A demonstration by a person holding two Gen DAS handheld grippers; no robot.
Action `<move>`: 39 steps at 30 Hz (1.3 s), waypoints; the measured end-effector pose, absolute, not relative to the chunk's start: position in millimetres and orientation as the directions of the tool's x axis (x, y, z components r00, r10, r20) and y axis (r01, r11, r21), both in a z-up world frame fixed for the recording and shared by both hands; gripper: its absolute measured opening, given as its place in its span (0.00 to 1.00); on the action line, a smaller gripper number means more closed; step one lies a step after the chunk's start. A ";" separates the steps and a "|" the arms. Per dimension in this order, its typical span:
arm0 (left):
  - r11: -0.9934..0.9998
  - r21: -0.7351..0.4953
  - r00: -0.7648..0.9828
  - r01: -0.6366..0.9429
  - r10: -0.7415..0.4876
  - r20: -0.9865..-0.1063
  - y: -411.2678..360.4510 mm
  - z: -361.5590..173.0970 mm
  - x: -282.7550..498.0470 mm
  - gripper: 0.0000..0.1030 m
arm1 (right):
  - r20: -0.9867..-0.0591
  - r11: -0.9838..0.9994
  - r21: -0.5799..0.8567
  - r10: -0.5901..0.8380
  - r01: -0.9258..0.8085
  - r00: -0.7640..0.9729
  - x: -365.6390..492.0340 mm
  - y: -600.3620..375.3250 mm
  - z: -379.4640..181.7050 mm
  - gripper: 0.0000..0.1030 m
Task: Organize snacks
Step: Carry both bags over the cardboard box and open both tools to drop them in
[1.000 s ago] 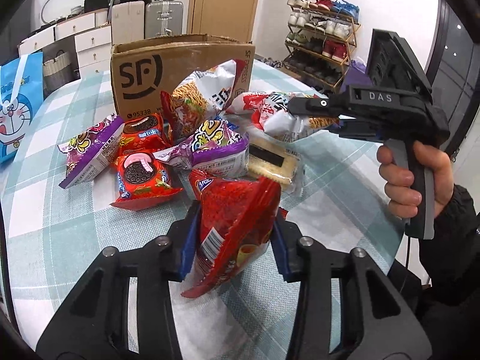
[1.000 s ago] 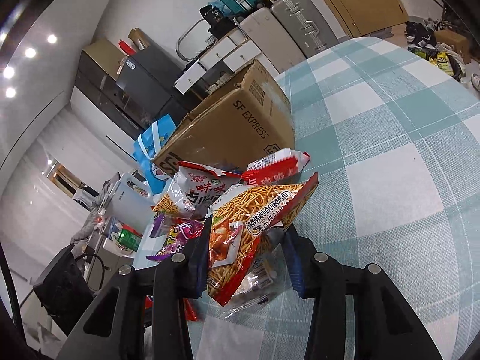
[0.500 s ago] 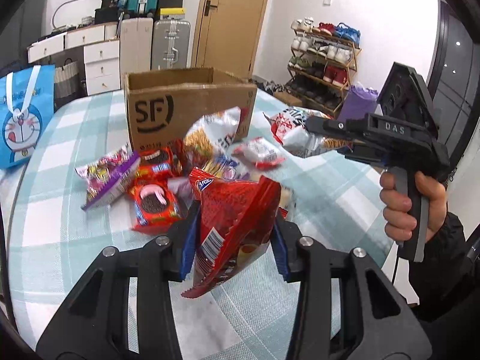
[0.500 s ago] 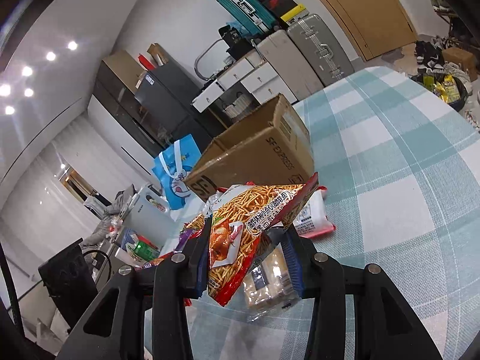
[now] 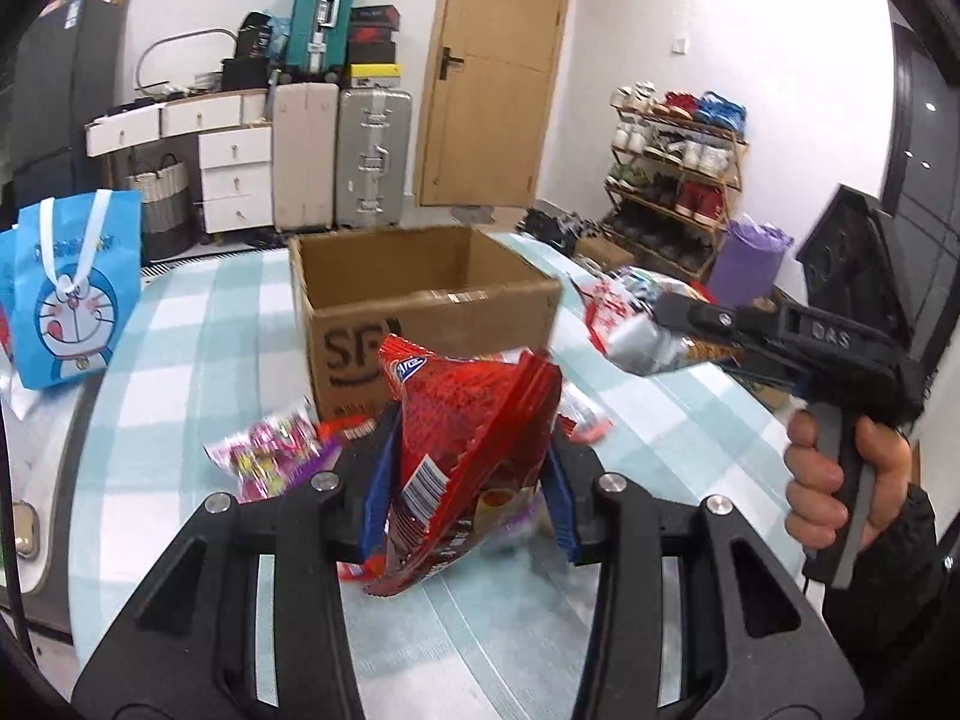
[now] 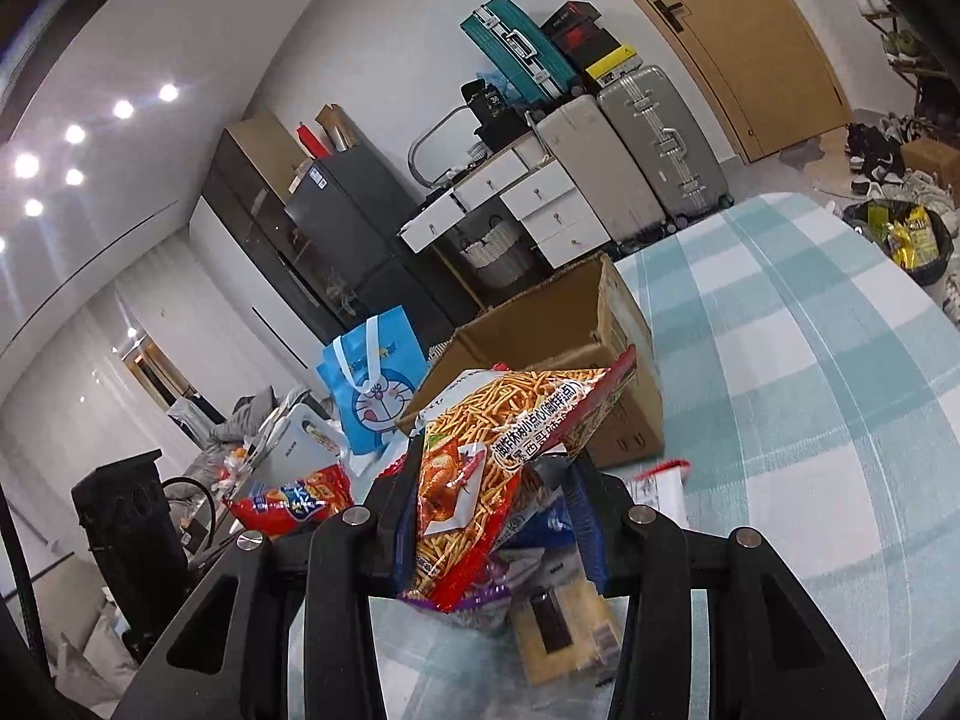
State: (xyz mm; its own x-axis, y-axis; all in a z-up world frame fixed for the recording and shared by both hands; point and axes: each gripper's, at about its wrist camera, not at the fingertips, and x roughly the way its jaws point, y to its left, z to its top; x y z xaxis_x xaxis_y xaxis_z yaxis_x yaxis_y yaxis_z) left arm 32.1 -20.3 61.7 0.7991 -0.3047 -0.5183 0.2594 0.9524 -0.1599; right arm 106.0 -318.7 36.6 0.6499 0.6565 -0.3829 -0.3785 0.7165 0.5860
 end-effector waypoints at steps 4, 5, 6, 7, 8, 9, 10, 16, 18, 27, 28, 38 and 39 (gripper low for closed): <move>0.963 -0.161 0.819 0.215 -0.268 -0.507 -11.8 71.0 52.0 0.38 | -0.379 0.728 0.571 0.644 -0.379 0.665 117.1 -310.8 45.1 0.41; 0.965 -0.159 0.824 0.208 -0.261 -0.503 -10.6 73.2 56.4 0.38 | -0.380 0.732 0.567 0.640 -0.378 0.668 120.9 -308.6 47.7 0.41; 0.967 -0.159 0.829 0.198 -0.252 -0.500 -8.8 75.5 61.5 0.38 | -0.380 0.734 0.564 0.636 -0.377 0.671 123.8 -306.9 49.9 0.41; 0.970 -0.159 0.833 0.186 -0.241 -0.498 -6.9 78.2 66.7 0.38 | -0.379 0.736 0.562 0.634 -0.377 0.674 125.5 -305.4 51.7 0.41; 0.971 -0.158 0.835 0.178 -0.234 -0.497 -5.9 80.1 71.3 0.38 | -0.380 0.741 0.557 0.630 -0.376 0.677 129.7 -303.2 53.8 0.41; 0.973 -0.157 0.839 0.168 -0.225 -0.496 -4.2 82.4 76.2 0.38 | -0.384 0.746 0.554 0.623 -0.370 0.681 133.2 -301.1 55.4 0.41; 0.975 -0.156 0.840 0.161 -0.218 -0.496 -4.1 83.4 84.0 0.38 | -0.386 0.748 0.553 0.620 -0.366 0.683 137.3 -299.3 56.0 0.41; 0.983 -0.136 0.853 0.126 -0.177 -0.491 -3.9 89.2 117.9 0.38 | -0.400 0.763 0.540 0.604 -0.355 0.690 158.0 -288.8 57.7 0.41; 0.983 -0.135 0.853 0.121 -0.173 -0.493 -5.0 88.5 128.3 0.38 | -0.411 0.770 0.532 0.598 -0.351 0.689 164.5 -284.2 57.0 0.41; 0.986 -0.125 0.847 0.109 -0.158 -0.507 -8.2 77.2 171.0 0.39 | -0.450 0.789 0.516 0.581 -0.333 0.678 188.3 -273.1 49.6 0.41; 0.987 -0.125 0.847 0.105 -0.155 -0.509 -7.7 75.4 175.7 0.39 | -0.455 0.792 0.513 0.577 -0.330 0.678 190.9 -272.0 48.5 0.41; 0.991 -0.121 0.823 0.059 -0.117 -0.556 -2.9 55.9 210.7 0.40 | -0.499 0.815 0.504 0.545 -0.286 0.673 207.9 -266.3 44.5 0.52; 0.992 -0.110 0.822 0.053 -0.106 -0.559 -3.0 54.8 212.8 0.43 | -0.496 0.815 0.500 0.546 -0.292 0.675 208.0 -266.5 45.0 0.52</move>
State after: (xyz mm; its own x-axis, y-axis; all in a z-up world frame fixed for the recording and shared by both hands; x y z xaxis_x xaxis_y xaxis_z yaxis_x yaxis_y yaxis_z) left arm 212.8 -3.0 54.8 0.8222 -0.1059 -0.5593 0.0527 0.9925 -0.1104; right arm 208.0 -266.5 45.0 0.6747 0.5462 -0.4964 -0.2919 0.8152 0.5003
